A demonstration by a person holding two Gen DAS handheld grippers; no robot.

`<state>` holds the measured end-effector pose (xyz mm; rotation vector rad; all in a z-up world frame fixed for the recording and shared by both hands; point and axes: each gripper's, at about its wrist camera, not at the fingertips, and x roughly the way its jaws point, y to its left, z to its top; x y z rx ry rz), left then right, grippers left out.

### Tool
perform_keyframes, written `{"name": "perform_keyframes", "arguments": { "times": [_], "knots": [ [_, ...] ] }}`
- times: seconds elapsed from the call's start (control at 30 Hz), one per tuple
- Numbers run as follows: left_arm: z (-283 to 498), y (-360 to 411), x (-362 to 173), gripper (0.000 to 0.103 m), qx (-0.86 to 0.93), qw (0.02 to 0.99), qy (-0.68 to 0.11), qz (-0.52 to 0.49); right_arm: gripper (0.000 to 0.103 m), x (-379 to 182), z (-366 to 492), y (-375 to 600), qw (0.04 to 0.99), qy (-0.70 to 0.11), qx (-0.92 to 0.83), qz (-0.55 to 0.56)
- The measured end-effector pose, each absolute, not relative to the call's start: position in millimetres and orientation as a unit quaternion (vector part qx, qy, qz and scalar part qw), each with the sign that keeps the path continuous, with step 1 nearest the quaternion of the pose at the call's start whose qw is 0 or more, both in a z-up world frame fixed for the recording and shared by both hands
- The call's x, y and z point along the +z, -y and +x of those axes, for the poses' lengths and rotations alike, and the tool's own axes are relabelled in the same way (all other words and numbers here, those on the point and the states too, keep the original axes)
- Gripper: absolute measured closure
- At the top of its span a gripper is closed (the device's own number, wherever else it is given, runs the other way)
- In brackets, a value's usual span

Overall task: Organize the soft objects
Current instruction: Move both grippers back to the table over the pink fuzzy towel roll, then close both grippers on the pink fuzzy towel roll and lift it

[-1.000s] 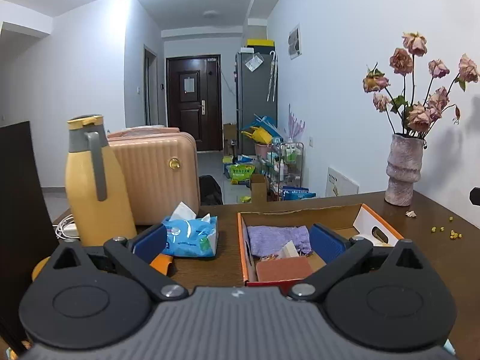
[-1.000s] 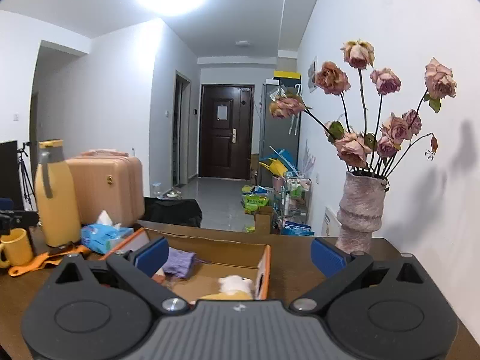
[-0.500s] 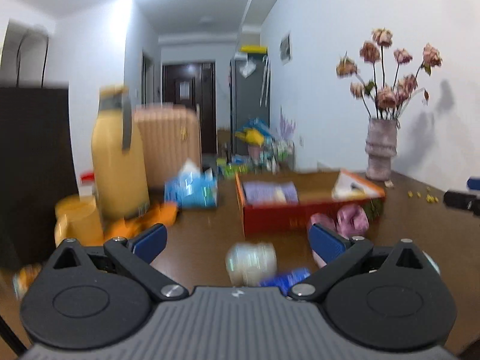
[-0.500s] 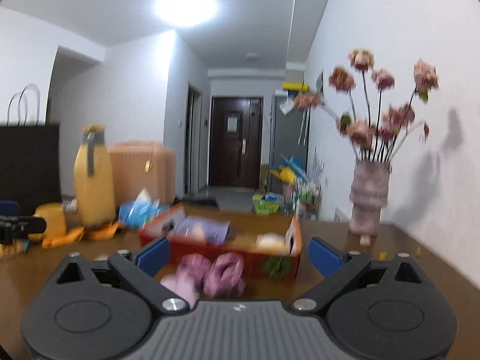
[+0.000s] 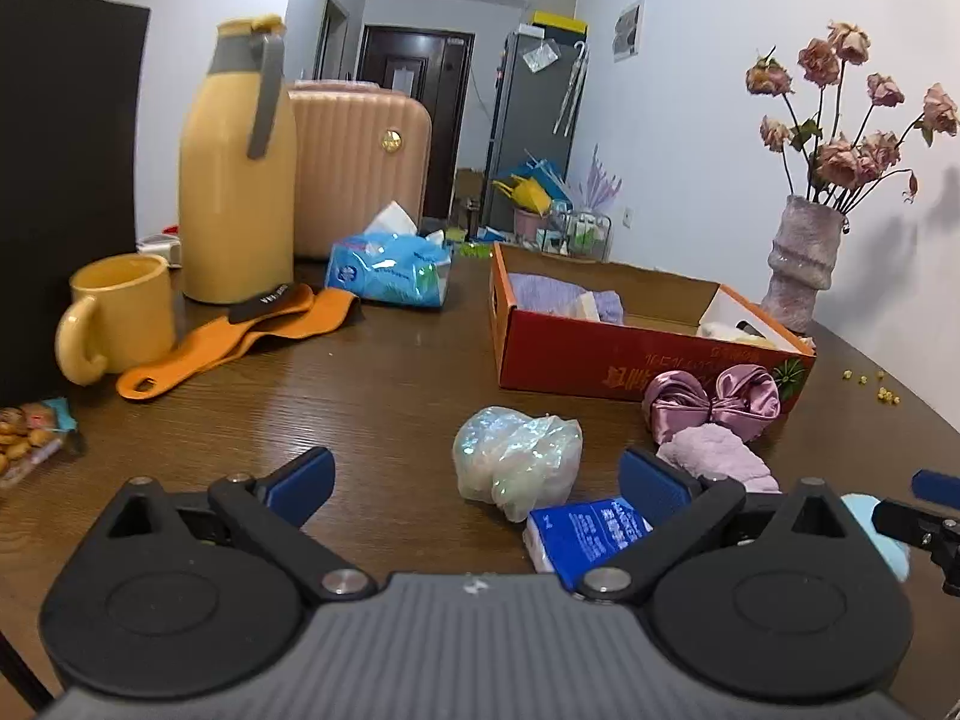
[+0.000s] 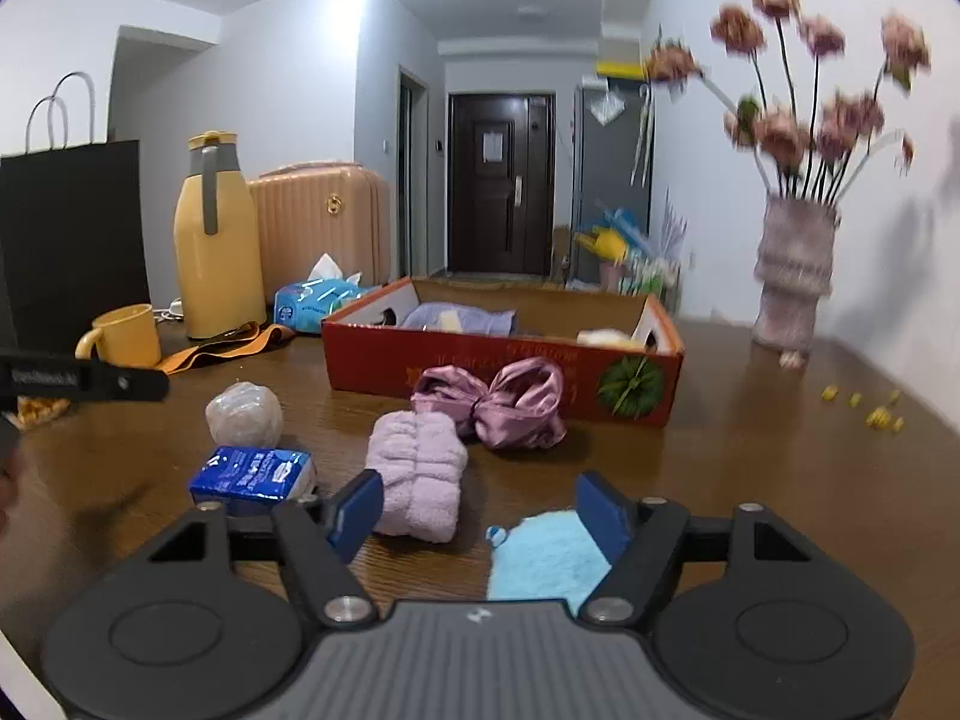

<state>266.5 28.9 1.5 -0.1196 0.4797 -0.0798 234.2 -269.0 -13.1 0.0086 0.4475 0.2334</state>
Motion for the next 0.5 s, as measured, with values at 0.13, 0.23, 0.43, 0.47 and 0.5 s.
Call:
{"name": "perform_keyframes", "arguments": {
  "times": [0.13,0.23,0.43,0.47,0.5],
  "knots": [
    [287,-15,2,0.0,-0.072,0.967,-0.238,-0.059,0.037,-25,262,259,0.957,-0.249,0.144,0.036],
    [297,0,4,0.0,-0.089,0.968,-0.229,-0.046,0.037,-36,279,240,0.955,-0.255,0.152,0.011],
    [303,25,11,0.004,-0.138,0.968,-0.21,-0.024,0.079,-48,294,218,0.943,-0.272,0.188,-0.044],
    [305,29,11,0.005,-0.144,0.966,-0.212,-0.021,0.082,-47,292,221,0.94,-0.275,0.195,-0.055],
    [307,33,10,0.007,-0.153,0.964,-0.216,-0.021,0.083,-45,289,226,0.938,-0.279,0.195,-0.06]
  ]
}}
